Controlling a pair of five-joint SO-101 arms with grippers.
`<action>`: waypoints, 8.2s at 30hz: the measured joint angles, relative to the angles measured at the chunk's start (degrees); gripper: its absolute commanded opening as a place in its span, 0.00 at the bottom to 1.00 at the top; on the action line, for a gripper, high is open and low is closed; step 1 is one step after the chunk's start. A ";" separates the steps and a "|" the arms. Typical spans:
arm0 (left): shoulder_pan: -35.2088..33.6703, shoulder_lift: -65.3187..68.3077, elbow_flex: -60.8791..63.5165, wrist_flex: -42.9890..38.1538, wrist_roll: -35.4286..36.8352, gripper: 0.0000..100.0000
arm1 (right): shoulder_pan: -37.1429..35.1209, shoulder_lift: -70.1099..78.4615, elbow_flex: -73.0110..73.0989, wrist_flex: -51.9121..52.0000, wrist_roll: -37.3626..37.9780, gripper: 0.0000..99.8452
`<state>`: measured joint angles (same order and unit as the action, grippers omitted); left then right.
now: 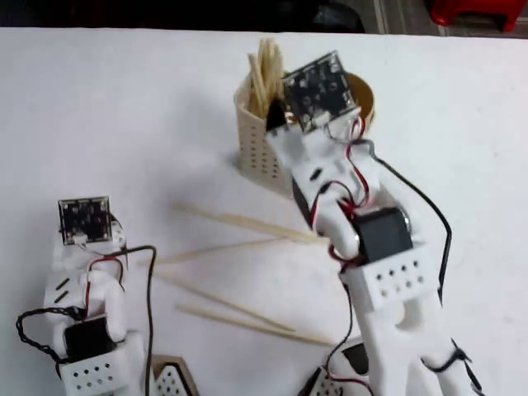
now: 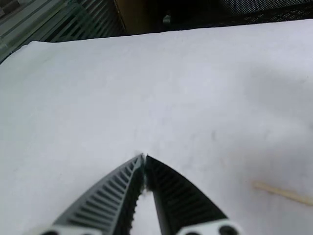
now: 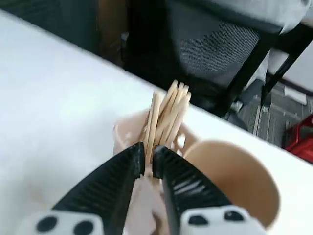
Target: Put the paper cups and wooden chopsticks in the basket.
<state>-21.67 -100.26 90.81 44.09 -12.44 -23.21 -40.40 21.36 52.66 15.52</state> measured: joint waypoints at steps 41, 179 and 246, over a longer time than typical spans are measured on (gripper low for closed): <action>42.90 30.68 -36.57 39.47 -35.69 0.20 | 25.49 -25.05 32.26 2.90 -7.12 0.04; 23.21 54.07 -78.59 22.86 6.42 0.02 | 27.87 -33.85 36.40 3.34 -5.45 0.04; -1.58 14.42 -5.27 -0.53 2.81 0.03 | -12.66 64.44 -15.74 20.31 27.43 0.44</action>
<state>-23.25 -85.85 85.54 43.56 -9.63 -35.87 24.04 5.63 72.97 42.95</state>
